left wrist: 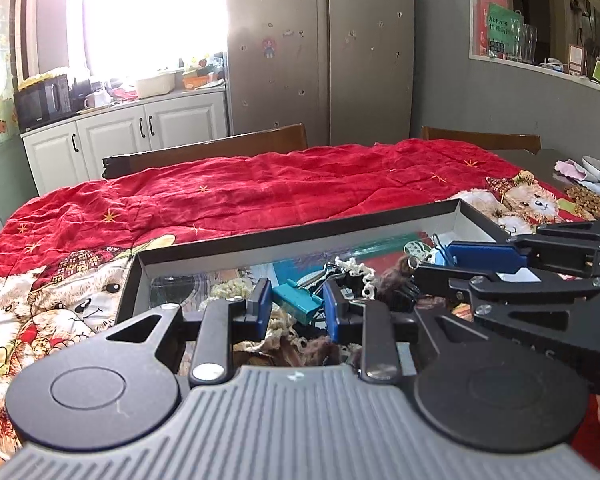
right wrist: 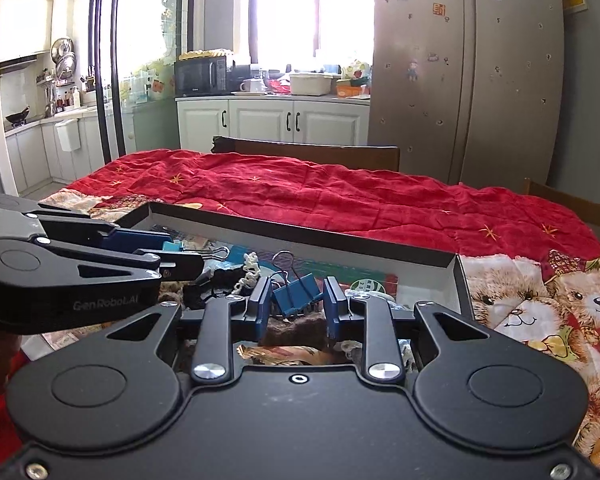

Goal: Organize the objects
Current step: 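Lower the teal and blue binder clips down into the black box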

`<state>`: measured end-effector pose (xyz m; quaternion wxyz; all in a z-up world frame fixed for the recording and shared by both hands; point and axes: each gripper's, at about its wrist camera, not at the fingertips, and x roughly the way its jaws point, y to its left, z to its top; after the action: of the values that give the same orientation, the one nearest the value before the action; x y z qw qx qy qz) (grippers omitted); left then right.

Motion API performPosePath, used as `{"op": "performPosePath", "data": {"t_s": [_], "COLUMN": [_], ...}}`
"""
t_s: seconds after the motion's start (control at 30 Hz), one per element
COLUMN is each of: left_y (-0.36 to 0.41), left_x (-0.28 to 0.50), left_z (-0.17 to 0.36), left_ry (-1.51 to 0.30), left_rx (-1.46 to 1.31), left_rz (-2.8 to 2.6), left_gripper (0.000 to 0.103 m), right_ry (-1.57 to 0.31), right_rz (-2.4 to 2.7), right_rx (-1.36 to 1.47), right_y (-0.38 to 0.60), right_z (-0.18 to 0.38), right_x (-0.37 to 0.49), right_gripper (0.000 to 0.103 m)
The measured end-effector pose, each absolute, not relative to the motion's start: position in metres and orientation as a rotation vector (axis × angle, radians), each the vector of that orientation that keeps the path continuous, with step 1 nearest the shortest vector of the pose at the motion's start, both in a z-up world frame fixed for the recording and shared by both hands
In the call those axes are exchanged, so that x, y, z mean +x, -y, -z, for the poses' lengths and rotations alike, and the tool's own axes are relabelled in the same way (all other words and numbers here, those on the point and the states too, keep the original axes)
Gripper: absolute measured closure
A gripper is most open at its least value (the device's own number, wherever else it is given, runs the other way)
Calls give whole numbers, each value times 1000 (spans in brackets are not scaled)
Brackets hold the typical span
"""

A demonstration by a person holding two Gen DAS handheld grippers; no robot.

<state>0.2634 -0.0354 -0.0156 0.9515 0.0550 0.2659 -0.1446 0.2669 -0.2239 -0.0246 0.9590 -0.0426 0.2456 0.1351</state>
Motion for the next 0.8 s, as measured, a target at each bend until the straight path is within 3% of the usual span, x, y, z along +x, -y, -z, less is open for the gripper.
{"op": "performPosePath", "data": {"t_s": [0.8], "left_y": [40], "left_x": [267], "left_z": [26], "left_ry": [-573], "left_rx": [136], "left_rz": [285], "left_gripper": [70], "right_ry": [-515], "right_rz": [-271], "right_rx": [-126], "right_y": [218], "right_z": [33], "right_x": [269], "right_gripper": [76]}}
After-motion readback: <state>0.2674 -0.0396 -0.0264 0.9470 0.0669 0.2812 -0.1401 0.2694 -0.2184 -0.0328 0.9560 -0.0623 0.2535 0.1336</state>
